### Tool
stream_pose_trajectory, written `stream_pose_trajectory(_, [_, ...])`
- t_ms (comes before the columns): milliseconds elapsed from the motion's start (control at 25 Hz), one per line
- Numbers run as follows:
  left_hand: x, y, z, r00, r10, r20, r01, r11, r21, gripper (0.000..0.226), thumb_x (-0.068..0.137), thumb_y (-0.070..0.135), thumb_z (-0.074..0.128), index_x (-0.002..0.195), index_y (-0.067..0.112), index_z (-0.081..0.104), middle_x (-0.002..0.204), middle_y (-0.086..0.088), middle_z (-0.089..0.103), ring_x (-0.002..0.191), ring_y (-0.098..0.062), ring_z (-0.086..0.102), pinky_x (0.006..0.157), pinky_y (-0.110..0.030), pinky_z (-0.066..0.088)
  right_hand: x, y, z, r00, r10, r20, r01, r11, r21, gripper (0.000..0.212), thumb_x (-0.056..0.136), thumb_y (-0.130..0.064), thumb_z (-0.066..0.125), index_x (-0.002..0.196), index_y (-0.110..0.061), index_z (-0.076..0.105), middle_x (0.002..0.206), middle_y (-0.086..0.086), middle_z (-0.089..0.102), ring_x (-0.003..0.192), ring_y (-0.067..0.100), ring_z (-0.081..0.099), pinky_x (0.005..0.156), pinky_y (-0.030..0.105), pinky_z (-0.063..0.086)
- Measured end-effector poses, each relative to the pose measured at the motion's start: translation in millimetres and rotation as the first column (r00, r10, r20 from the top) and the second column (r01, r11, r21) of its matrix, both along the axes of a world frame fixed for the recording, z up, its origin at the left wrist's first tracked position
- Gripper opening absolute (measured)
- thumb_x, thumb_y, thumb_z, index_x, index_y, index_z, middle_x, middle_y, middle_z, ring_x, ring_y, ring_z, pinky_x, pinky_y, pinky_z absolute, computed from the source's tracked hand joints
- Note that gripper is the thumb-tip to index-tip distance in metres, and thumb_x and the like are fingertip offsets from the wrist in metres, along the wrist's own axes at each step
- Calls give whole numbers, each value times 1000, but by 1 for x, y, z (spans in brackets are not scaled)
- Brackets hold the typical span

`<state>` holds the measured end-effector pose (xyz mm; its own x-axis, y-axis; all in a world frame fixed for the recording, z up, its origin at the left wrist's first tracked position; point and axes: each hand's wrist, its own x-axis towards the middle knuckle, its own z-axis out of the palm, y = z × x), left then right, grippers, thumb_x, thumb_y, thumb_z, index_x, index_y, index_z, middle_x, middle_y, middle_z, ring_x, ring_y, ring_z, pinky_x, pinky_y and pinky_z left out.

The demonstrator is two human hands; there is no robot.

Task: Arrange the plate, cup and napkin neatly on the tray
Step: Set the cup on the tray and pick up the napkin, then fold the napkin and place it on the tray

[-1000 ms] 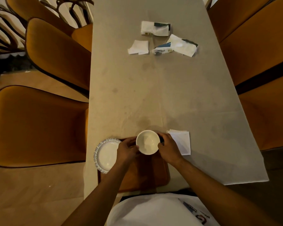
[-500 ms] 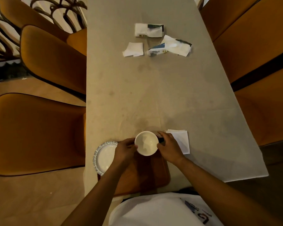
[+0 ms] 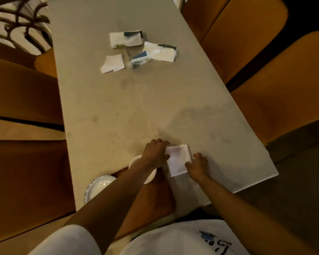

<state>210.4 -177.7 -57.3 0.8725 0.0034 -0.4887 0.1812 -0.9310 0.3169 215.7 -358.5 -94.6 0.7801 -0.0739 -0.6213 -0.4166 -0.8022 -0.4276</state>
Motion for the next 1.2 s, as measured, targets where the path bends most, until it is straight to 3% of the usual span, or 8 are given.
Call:
stream_pose_trajectory(120, [15, -11, -19, 992, -28, -126, 35, 998, 50, 57, 86, 26, 66, 137, 12, 45, 133, -15, 53, 120, -36, 52, 98, -47, 47, -1, -1, -7, 1000, 10, -23, -9, 1000, 12, 54, 88, -22, 68, 130, 2, 46, 131, 26, 52, 119, 41, 52, 94, 41, 45])
stream_pose_trajectory(320, [18, -28, -35, 991, 78, -108, -77, 997, 15, 50, 88, 14, 62, 136, 9, 47, 129, -17, 50, 116, -37, 51, 97, -44, 48, 2, -3, -14, 997, -44, -56, 48, 996, 78, 53, 83, -26, 71, 122, 3, 49, 123, 25, 59, 111, 40, 59, 91, 44, 51])
stream_pose_trajectory(520, [23, -31, -34, 940, 328, -97, -336, 939, -76, 43, 87, 10, 63, 130, 12, 56, 128, -15, 53, 117, -34, 54, 100, -39, 47, 10, -8, -10, 988, -85, -130, 121, 947, 299, 42, 90, -22, 66, 123, 1, 53, 121, 13, 64, 111, 30, 61, 81, 27, 47])
stream_pose_trajectory(600, [25, -32, -30, 915, 390, -106, -400, 910, -110, 43, 85, 6, 65, 127, 12, 59, 128, -14, 54, 115, -32, 56, 97, -38, 49, 15, -12, -9, 983, -59, -173, 122, 915, 384, 35, 92, -22, 63, 122, -6, 57, 117, 10, 65, 105, 28, 63, 75, 30, 52])
stream_pose_trajectory(720, [24, -32, -25, 838, 525, -152, -546, 814, -197, 50, 82, 2, 68, 128, 15, 56, 129, -12, 54, 112, -31, 57, 90, -39, 55, 22, -16, -2, 966, -99, -237, 205, 855, 476, 26, 93, -19, 62, 116, -8, 59, 109, 10, 62, 95, 28, 62, 64, 37, 58])
stream_pose_trajectory(960, [18, -30, -1, 767, 623, -153, -632, 692, -350, 50, 83, 24, 71, 130, 22, 55, 120, -5, 59, 100, -24, 61, 78, -33, 53, 27, -22, 29, 967, -123, -224, 240, 742, 626, 18, 91, -16, 56, 103, -29, 60, 106, 3, 66, 95, 22, 64, 79, 43, 58])
stream_pose_trajectory(1080, [6, -28, 16, 654, 724, -218, -730, 530, -430, 55, 82, 25, 72, 133, 23, 51, 117, -2, 58, 102, -26, 61, 85, -38, 55, 25, -16, 48, 967, -110, -230, 240, 701, 672, 22, 88, -15, 54, 100, -32, 60, 112, 8, 65, 101, 29, 64, 83, 49, 58])
stream_pose_trajectory(1200, [-13, -21, 37, 579, 779, -242, -747, 387, -541, 45, 87, 20, 69, 129, 15, 56, 114, -6, 64, 99, -26, 63, 80, -37, 55, 13, -7, 65, 969, -117, -217, 241, 642, 728, 26, 87, -11, 53, 104, -30, 60, 114, 10, 64, 104, 30, 62, 84, 51, 57])
